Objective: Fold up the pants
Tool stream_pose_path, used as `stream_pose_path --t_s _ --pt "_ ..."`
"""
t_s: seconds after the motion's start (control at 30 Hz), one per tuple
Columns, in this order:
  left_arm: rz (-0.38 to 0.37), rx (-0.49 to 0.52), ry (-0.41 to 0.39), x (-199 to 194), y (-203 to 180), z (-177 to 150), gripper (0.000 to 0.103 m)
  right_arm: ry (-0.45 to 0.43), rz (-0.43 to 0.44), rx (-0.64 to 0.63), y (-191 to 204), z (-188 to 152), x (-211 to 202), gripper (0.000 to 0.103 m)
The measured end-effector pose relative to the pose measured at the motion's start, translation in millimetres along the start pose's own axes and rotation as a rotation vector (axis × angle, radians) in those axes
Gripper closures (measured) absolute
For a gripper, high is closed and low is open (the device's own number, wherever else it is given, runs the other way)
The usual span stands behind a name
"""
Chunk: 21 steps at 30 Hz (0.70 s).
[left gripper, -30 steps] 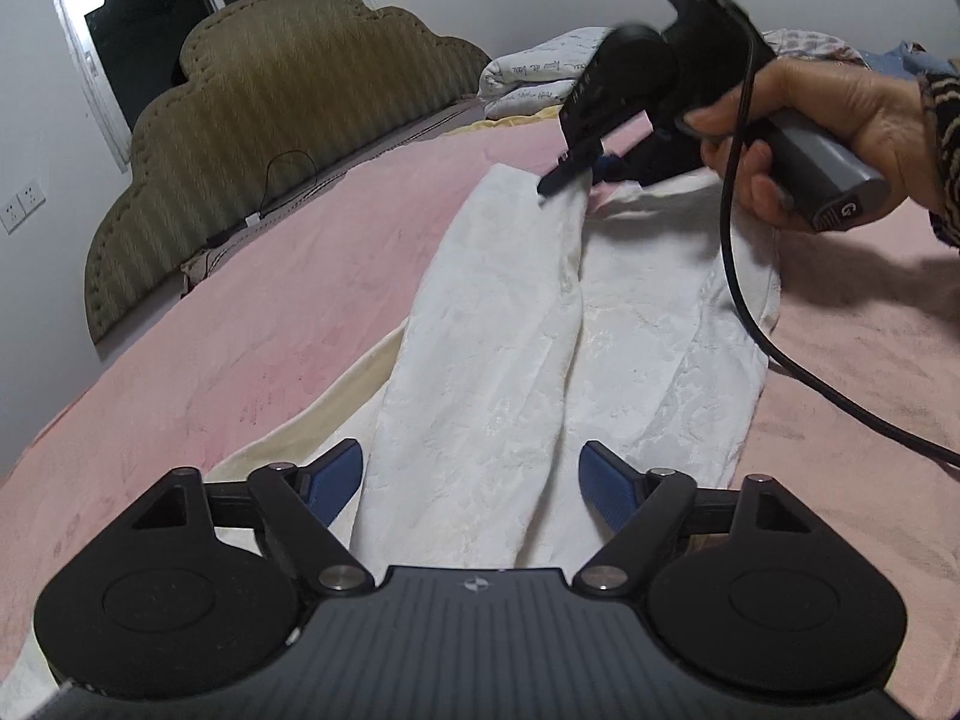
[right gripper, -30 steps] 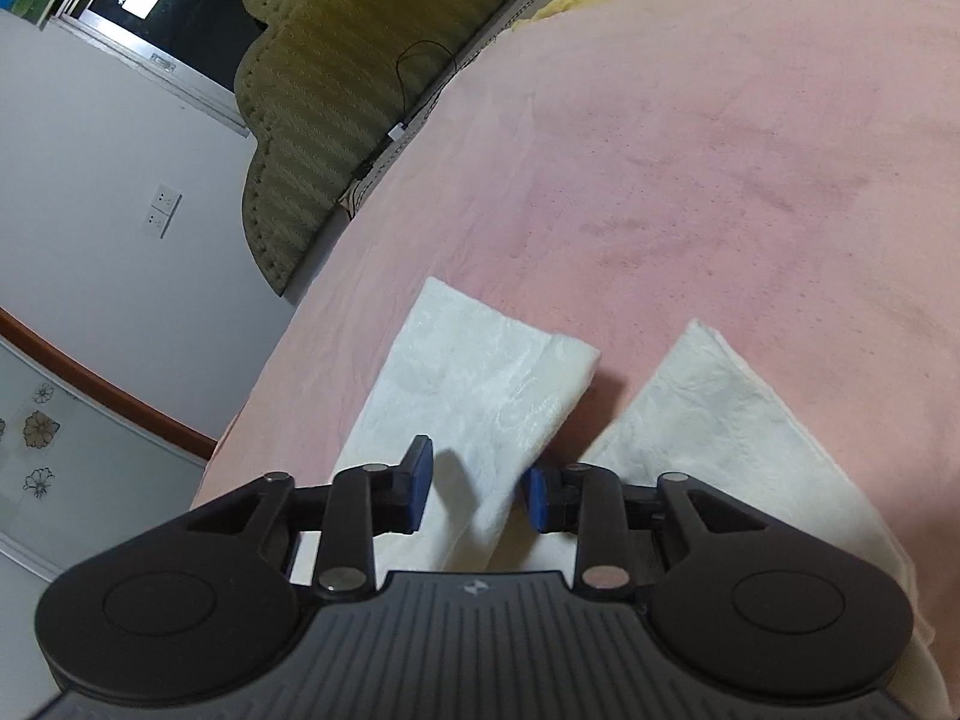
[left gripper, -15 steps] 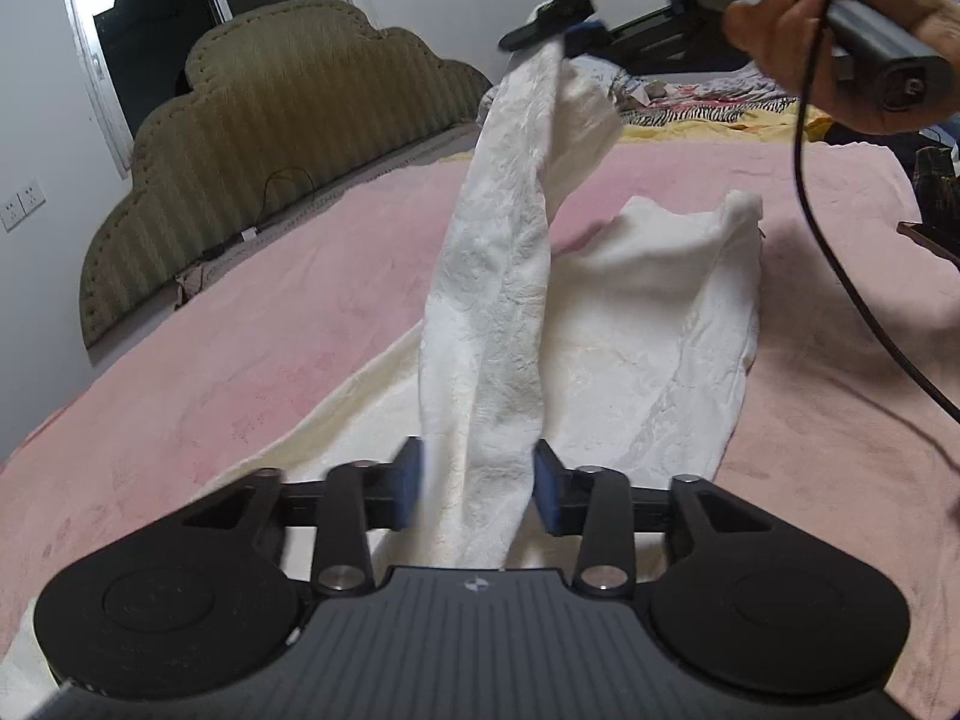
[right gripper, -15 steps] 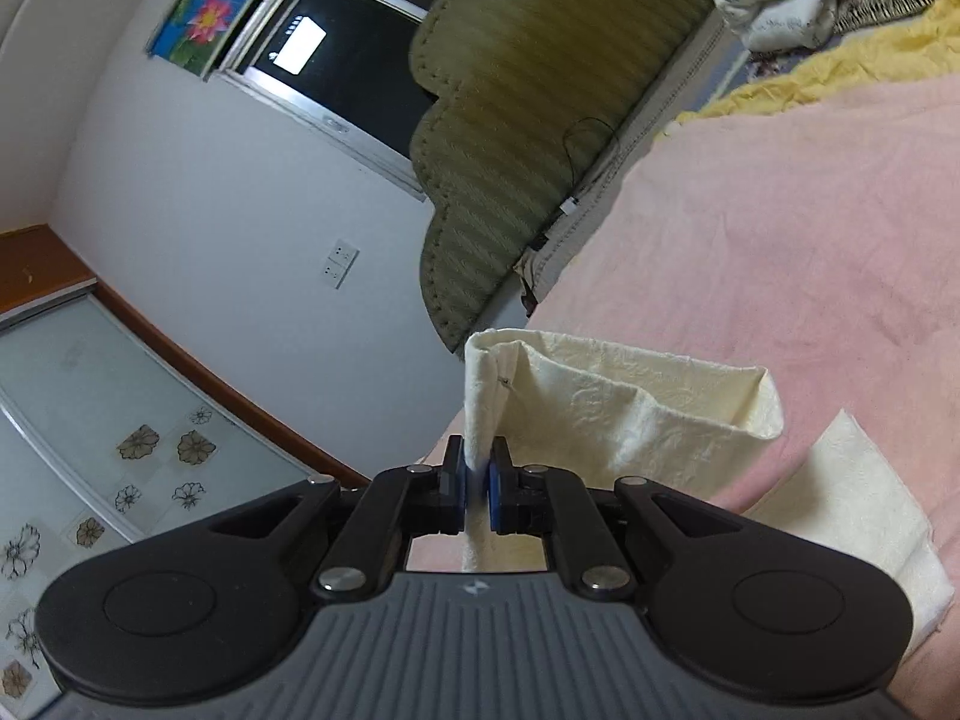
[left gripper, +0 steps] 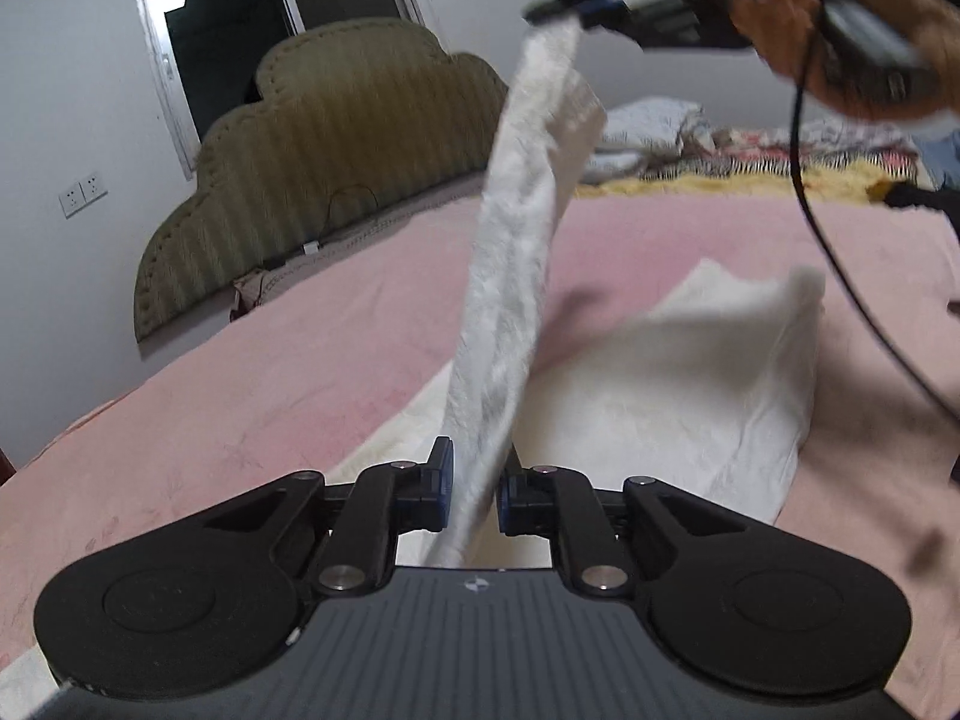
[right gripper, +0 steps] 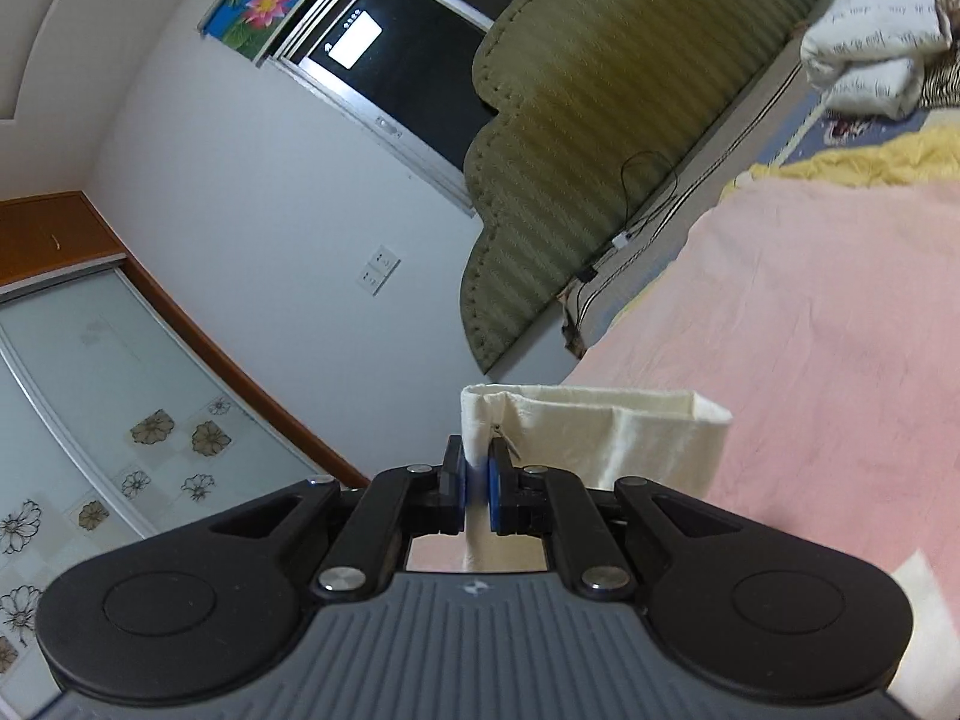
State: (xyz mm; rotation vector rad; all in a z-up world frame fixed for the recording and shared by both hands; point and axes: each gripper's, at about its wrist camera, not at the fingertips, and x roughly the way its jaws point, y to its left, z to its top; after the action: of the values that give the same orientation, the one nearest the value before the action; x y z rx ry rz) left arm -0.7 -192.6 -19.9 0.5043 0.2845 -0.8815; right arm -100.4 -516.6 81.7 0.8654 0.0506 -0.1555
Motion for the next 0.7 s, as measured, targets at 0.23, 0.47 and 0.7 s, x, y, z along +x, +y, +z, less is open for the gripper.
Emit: stream_pose_path --t_s 0.23,0.47,0.7 --pt "-0.232 0.045 0.134 -2.7 -20.2 -21.0 0.087 0.023 -0.262 0.059 -58.9 -46.4 -62.3 0.096" --pt "-0.256 0.052 0.099 -26.3 -22.4 -24.4 0.088 0.047 -0.415 0.173 -100.4 -88.3 -116.2 0.096" --pt "-0.223 0.038 0.097 -29.7 -16.0 -24.3 0.088 0.019 -0.432 0.148 -90.7 -90.2 -133.4 0.096"
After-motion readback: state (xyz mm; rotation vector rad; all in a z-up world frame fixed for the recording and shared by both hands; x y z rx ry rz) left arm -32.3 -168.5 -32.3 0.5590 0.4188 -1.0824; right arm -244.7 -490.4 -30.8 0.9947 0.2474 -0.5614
